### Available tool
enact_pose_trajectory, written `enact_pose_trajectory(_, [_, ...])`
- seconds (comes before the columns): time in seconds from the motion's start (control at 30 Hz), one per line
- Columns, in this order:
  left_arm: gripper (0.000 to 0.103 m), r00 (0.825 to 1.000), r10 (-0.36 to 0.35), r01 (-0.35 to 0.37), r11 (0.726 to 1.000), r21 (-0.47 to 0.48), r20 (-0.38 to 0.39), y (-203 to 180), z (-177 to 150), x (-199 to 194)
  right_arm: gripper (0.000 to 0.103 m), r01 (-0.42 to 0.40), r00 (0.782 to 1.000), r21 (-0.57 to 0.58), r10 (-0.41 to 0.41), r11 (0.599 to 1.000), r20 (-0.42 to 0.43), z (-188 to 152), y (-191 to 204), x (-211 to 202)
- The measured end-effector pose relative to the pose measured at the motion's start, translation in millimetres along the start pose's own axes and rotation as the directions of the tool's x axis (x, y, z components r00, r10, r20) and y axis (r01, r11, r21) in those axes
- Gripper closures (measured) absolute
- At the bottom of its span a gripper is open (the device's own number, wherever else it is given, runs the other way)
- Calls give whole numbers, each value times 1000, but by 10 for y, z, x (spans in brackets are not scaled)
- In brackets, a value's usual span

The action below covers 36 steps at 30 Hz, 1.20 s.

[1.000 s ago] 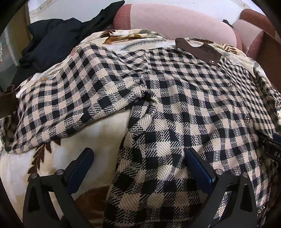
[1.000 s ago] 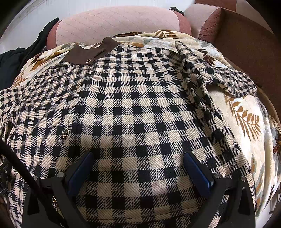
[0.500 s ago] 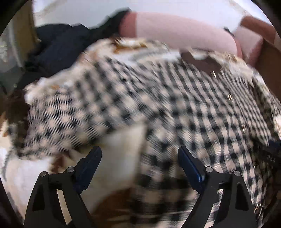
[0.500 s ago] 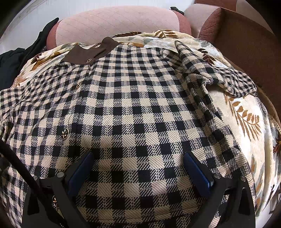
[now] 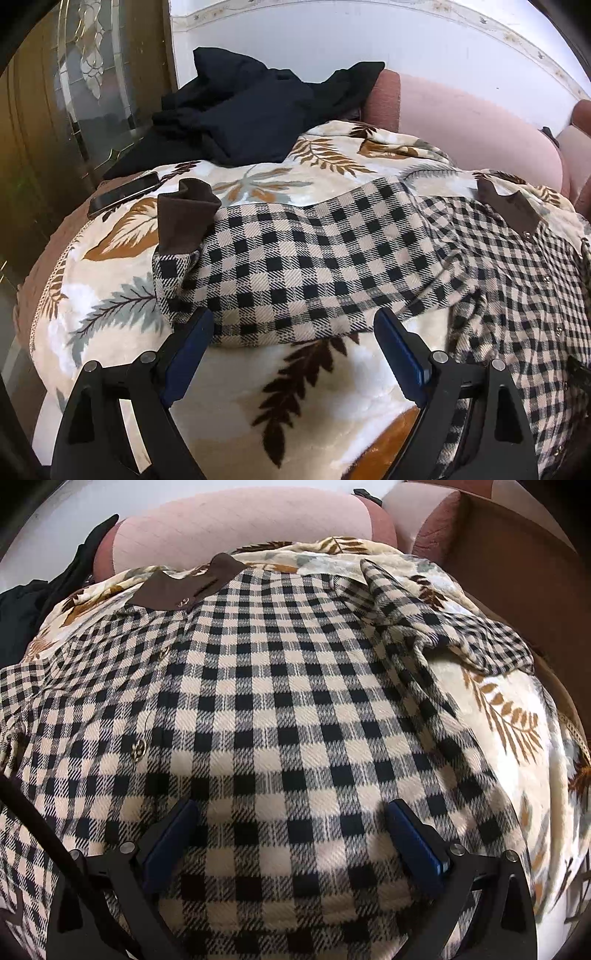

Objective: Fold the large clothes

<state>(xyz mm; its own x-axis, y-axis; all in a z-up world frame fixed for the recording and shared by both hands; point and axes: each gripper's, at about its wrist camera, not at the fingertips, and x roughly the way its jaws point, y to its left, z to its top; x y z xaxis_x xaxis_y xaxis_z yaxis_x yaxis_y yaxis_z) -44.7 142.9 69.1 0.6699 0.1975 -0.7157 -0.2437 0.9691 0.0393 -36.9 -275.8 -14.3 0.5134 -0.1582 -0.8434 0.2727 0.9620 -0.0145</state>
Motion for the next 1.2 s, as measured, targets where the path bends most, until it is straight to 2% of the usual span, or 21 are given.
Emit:
enact_pose_trajectory(0.1, [15,999,-51,51,998,24,-2,-96,-72,-155,0,0,1000,-5,0,1000,3,-50,2,-113])
enact_pose_trajectory(0.13, [15,997,-78,78,996,43,-6,-161,-107,-214,1,-5,1000,-5,5,1000,31,-97,2,-175])
enact_pose_trajectory(0.27, [15,988,-151,153,981,115,-30,-449,-283,-412,3,-58,997,26,57,998,52,-319,-43,-455])
enact_pose_trajectory(0.43, [15,980,-194,200,963,181,-47,-722,-490,-582,3,-86,991,66,79,994,106,-524,-99,-788])
enact_pose_trajectory(0.47, [15,978,-201,208,961,182,-54,-755,-528,-600,3,-112,986,83,100,990,135,-543,-126,-826])
enact_pose_trajectory(0.53, [15,973,-218,229,956,186,-75,-811,-608,-627,3,-107,980,93,89,990,179,-581,-154,-921])
enact_pose_trajectory(0.7, [15,967,-235,250,948,200,-94,-880,-783,-719,3,-76,970,58,60,995,237,-667,-139,-1043])
enact_pose_trajectory(0.8, [15,967,-237,252,946,202,-95,-887,-832,-735,3,-67,972,42,55,997,229,-640,-110,-1094])
enact_pose_trajectory(0.9, [15,966,-239,254,947,195,-98,-878,-860,-743,3,-46,965,17,40,999,260,-677,-54,-1155])
enact_pose_trajectory(1.2, [15,979,-194,203,961,190,-61,-739,-963,-816,3,-36,955,-12,38,999,294,-710,5,-1224])
